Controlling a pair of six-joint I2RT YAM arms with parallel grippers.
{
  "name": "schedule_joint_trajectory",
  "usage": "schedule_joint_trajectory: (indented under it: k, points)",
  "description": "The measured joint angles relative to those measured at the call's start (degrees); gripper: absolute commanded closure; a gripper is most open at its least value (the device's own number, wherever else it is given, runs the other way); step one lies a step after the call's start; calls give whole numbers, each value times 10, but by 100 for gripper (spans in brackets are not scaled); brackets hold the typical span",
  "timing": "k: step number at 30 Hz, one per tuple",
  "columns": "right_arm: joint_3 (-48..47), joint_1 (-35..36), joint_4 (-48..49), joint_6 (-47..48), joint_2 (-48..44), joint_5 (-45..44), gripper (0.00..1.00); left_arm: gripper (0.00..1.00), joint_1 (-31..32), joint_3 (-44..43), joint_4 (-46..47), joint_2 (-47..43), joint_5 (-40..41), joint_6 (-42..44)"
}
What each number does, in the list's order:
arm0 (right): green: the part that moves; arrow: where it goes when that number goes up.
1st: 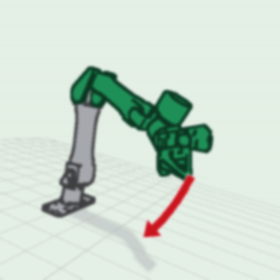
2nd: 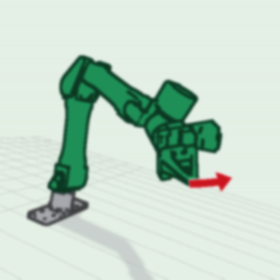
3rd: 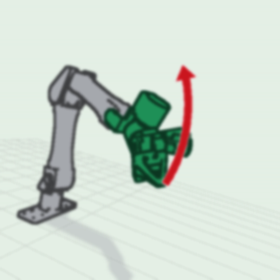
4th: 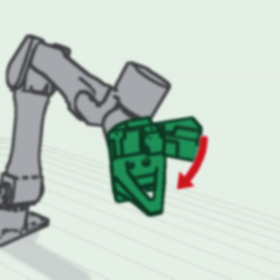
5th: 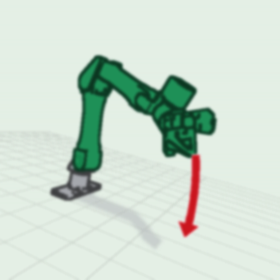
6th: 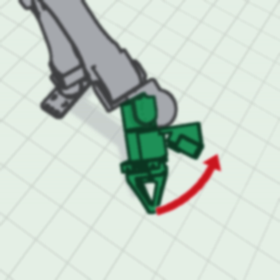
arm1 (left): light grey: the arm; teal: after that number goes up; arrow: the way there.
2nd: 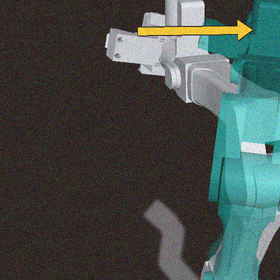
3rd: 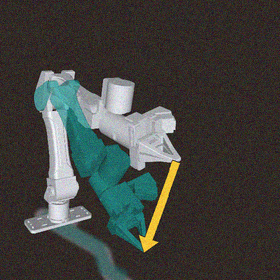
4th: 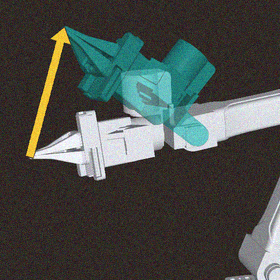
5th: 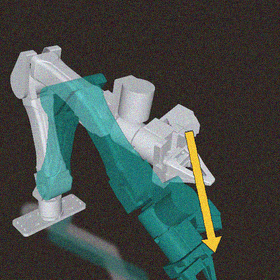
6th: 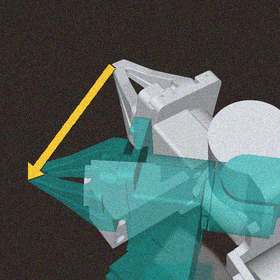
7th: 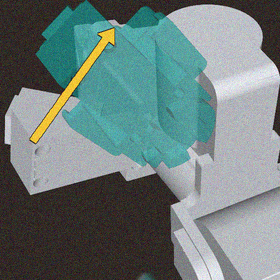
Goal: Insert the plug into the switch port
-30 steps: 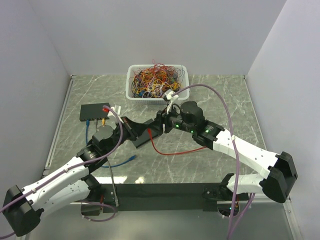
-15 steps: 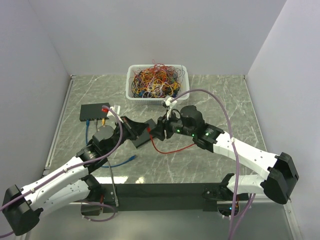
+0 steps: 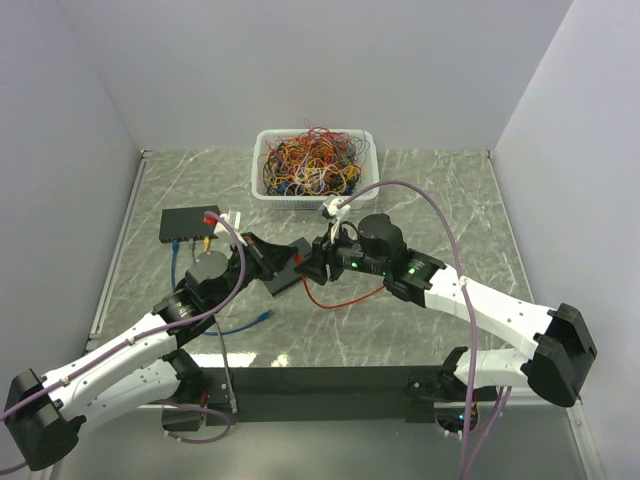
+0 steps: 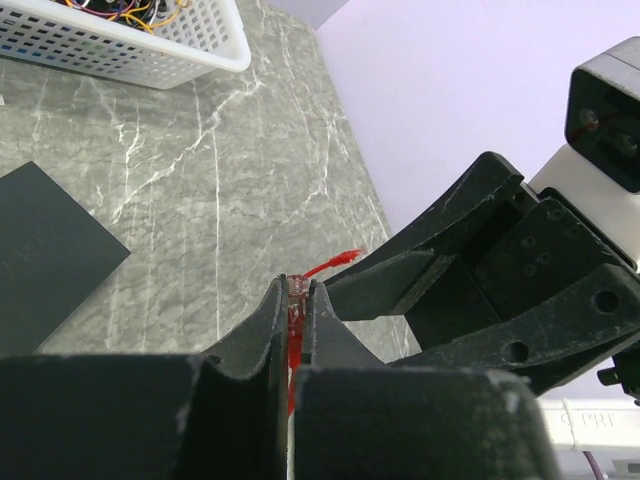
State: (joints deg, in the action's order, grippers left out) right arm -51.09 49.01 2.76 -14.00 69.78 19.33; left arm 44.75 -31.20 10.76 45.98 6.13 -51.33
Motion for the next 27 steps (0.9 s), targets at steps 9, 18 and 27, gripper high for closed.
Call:
schedule_joint_trajectory:
  k: [9,18,27]
  points:
    - [-6,4,2,-5,19,-10,63,100,3,0,0,0,4,0]
    - [-17,7,2,-14,22,-24,63,99,5,0,-1,0,10,0]
    - [-22,10,2,-18,26,-30,83,100,5,0,-4,0,18,0]
